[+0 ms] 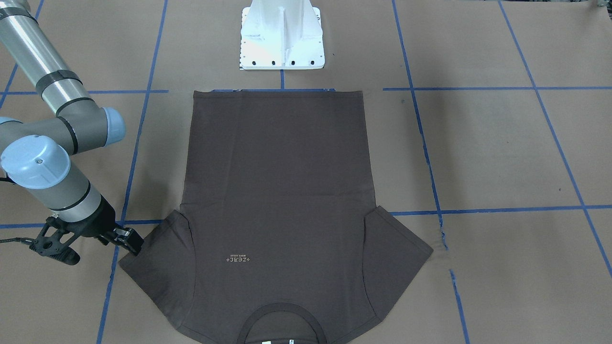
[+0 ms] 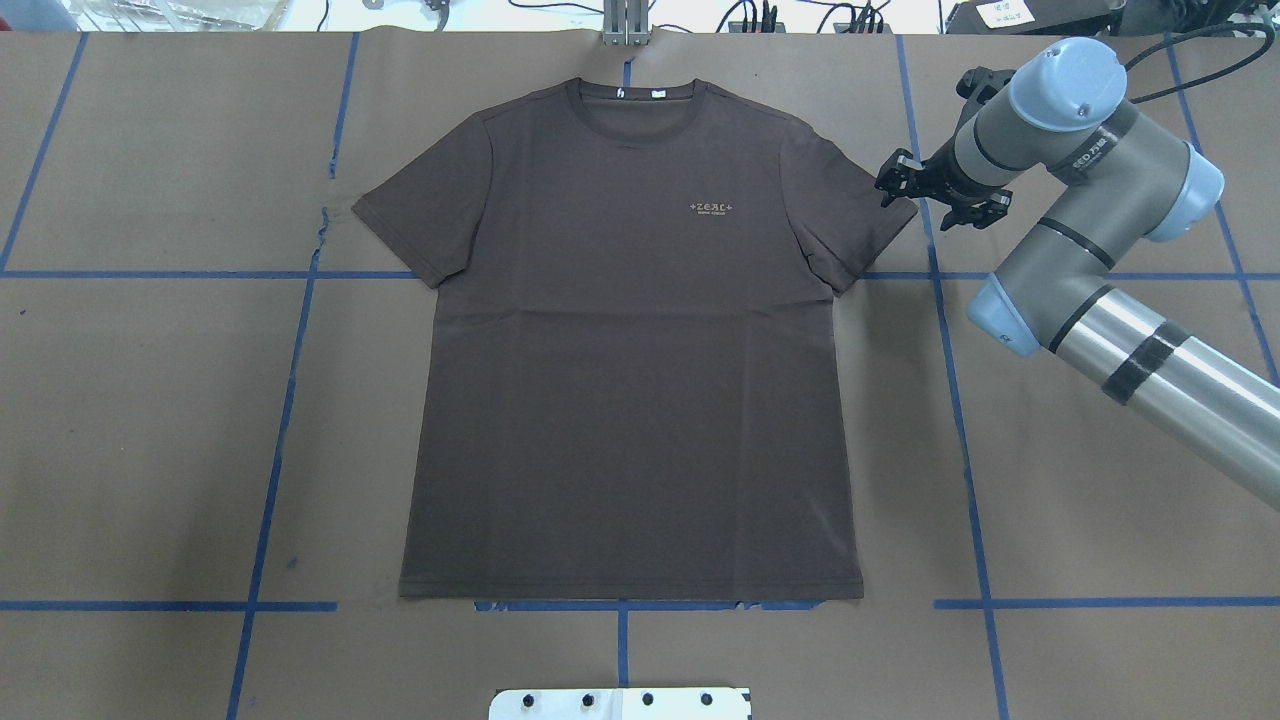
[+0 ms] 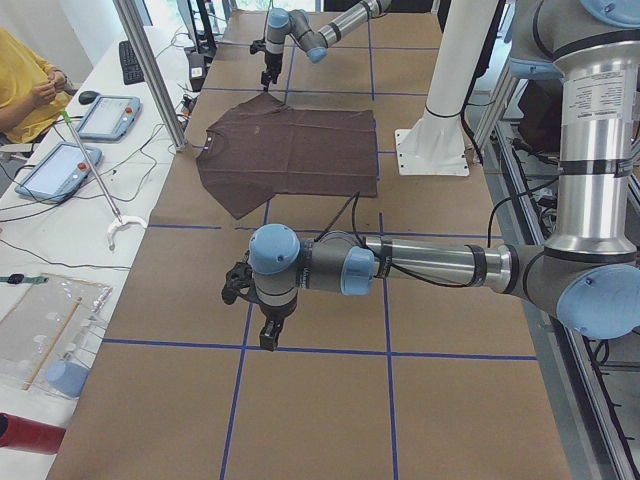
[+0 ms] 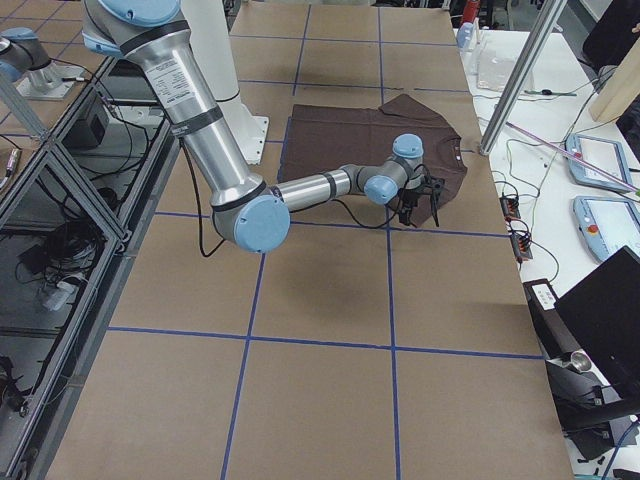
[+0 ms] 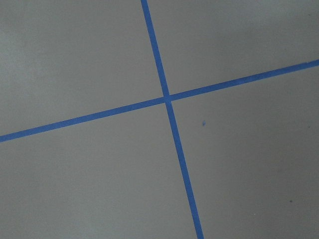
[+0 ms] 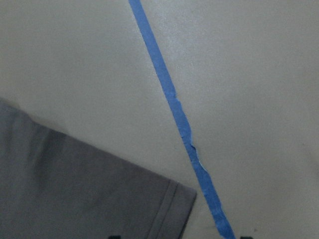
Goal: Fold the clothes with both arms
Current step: 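Move the right gripper over the shirt's sleeve farthest from the left arm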
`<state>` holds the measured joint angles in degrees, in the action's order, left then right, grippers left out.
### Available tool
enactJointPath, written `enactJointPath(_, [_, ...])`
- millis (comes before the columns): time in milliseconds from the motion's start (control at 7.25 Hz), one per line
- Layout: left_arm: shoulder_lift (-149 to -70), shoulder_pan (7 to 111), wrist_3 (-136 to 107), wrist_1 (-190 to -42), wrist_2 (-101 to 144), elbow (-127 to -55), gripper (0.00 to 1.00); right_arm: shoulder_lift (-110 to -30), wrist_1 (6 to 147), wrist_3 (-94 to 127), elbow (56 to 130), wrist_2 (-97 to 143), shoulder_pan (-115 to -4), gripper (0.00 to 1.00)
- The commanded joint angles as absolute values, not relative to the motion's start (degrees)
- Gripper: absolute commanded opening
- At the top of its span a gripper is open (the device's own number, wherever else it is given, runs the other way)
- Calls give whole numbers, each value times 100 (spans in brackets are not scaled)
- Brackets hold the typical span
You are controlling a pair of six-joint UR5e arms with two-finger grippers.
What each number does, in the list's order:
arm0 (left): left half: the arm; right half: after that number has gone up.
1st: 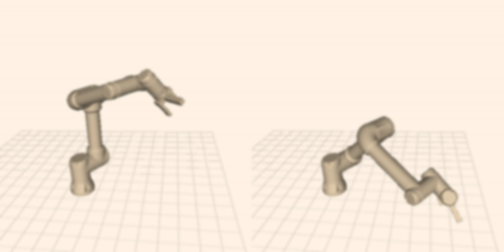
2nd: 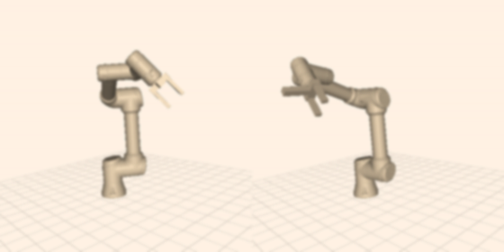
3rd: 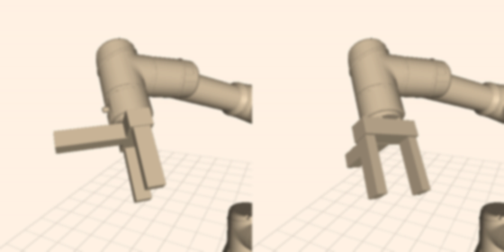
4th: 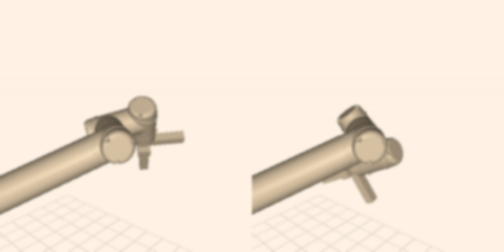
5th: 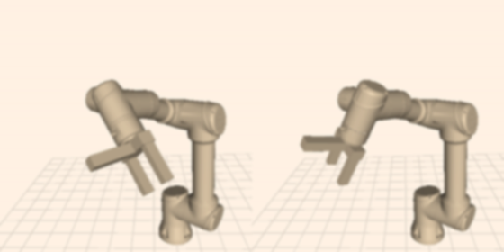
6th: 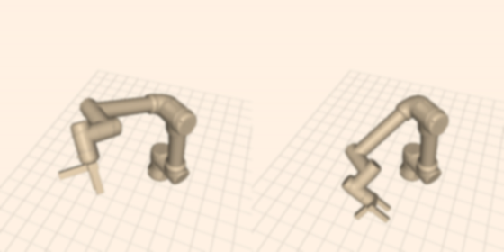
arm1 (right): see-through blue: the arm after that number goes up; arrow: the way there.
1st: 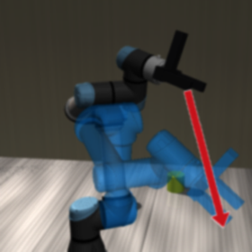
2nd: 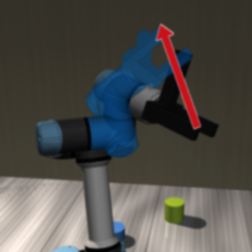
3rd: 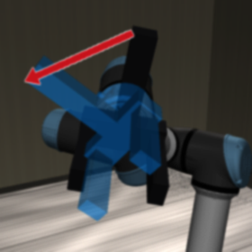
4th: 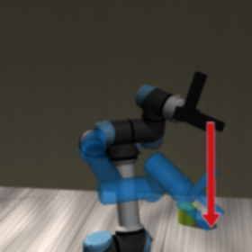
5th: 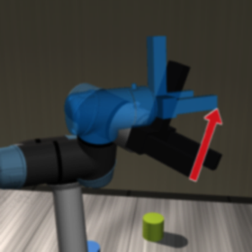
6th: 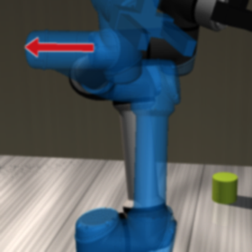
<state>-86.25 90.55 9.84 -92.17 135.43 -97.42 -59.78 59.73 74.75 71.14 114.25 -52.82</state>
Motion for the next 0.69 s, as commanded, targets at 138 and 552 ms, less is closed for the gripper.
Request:
enactJointPath(138, [-8604, 9061, 993, -9220, 13588, -9738, 100, -5731, 5915, 7488, 6654, 11189, -5256, 78])
enactJointPath(552, [-8596, 9062, 993, -9220, 13597, -9738, 100, -5713, 5906, 7462, 6566, 11153, -5238, 65])
